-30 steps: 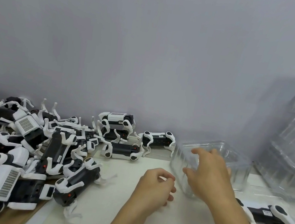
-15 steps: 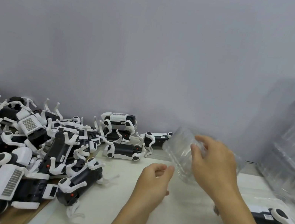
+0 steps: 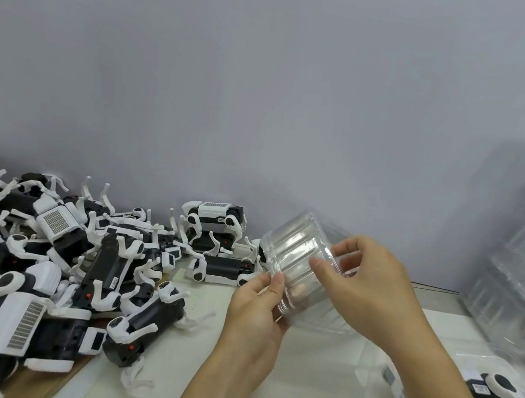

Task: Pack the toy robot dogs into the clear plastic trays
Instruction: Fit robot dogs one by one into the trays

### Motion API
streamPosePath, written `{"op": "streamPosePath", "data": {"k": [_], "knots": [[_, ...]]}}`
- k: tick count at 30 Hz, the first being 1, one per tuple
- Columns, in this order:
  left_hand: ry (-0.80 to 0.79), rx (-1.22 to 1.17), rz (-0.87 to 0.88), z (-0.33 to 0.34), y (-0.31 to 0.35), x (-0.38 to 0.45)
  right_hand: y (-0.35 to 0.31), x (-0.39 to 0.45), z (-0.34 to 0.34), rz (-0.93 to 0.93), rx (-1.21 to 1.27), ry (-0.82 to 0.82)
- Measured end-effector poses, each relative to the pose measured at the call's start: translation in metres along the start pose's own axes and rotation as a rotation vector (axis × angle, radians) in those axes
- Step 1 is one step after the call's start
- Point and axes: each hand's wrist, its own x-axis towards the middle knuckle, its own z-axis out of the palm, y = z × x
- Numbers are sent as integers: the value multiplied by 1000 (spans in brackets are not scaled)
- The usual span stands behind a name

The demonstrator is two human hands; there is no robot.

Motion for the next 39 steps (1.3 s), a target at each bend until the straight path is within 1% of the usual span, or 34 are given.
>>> {"op": "streamPosePath", "data": {"k": [5,11,15,19,23,30,32,34,39], "knots": [[17,-58,2,-1,1,-2,2,1,-4,4,35,-5],[-1,-122,7,2,-1,-3,5,4,-8,6,118,6],[1,-130,-13,0,-3,-1,8,5,-8,28,190,7],[-21,-191,-54,-1,-2,-1,9,6,-9,57,273,-4],[-16,-231,-88,-1,-2,-3,9,5,-9,67,266,-49],[-59,-300,-127,0,-1,-5,11,6,-12,98,303,-95],[-86,-285,-121,1,-1,-7,12,7,-13,100,317,-105],[-92,-215,-77,0,-2,-6,12,7,-13,97,310,-98],[-110,-77,9,-3,-4,-4,10,6,-16,72,177,-62]]}}
